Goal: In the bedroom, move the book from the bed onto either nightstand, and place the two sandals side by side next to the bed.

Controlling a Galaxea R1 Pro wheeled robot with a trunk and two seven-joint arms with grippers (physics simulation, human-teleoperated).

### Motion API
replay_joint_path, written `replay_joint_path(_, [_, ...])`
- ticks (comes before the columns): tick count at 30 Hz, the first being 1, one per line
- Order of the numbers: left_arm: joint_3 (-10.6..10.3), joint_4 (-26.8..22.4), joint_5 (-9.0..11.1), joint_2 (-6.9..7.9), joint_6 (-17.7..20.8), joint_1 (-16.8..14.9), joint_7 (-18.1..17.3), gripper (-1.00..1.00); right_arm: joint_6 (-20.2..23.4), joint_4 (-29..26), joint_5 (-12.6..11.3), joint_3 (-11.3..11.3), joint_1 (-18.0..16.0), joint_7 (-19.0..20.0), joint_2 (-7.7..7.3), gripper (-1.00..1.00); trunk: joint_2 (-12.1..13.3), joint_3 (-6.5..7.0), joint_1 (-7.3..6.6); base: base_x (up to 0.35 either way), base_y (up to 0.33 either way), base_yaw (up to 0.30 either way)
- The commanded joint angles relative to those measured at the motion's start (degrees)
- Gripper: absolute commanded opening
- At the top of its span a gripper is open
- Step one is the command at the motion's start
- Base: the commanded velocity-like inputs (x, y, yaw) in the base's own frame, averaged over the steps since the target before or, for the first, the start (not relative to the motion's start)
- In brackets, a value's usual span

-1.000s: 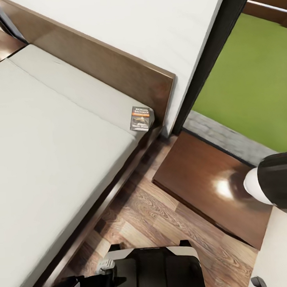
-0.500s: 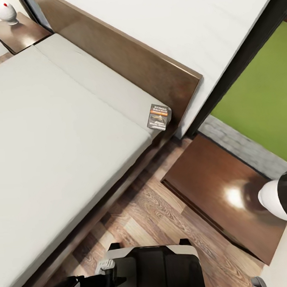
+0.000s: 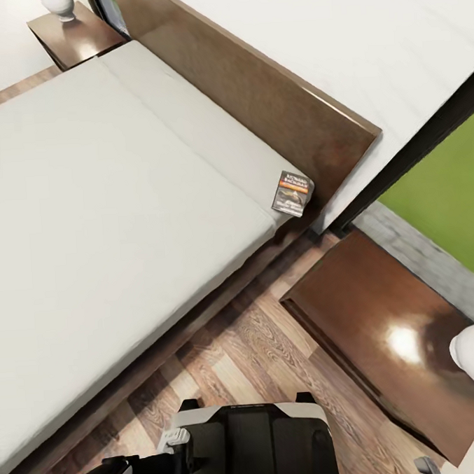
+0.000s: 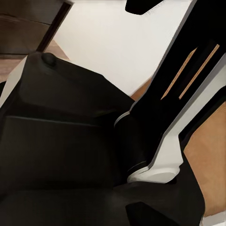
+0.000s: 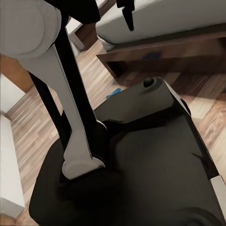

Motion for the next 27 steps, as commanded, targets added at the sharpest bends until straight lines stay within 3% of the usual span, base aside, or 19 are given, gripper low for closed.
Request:
replay_joint_path(1, [0.49, -0.08, -0.32, -0.01, 0.59, -0.01, -0.24, 1.00, 0.51, 0.00, -0.48, 0.20, 0.01, 0.20, -0.02, 1.00, -0.08, -0.09, 0.03, 0.000, 0.000, 0.263])
replay_joint_path(9, [0.49, -0.08, -0.32, -0.01, 0.59, -0.01, -0.24, 1.00, 0.51, 0.00, -0.47, 0.20, 0.01, 0.32, -0.02, 1.00, -0.08, -0.36, 0.03, 0.000, 0.000, 0.212])
replay_joint_path(27, [0.42, -0.01, -0.32, -0.11, 0.66, -0.01, -0.33, 1.00, 1.00, -1.24, 0.04, 0.36, 0.01, 1.04, -0.02, 1.00, -0.08, -0.38, 0.03, 0.000, 0.000, 0.005])
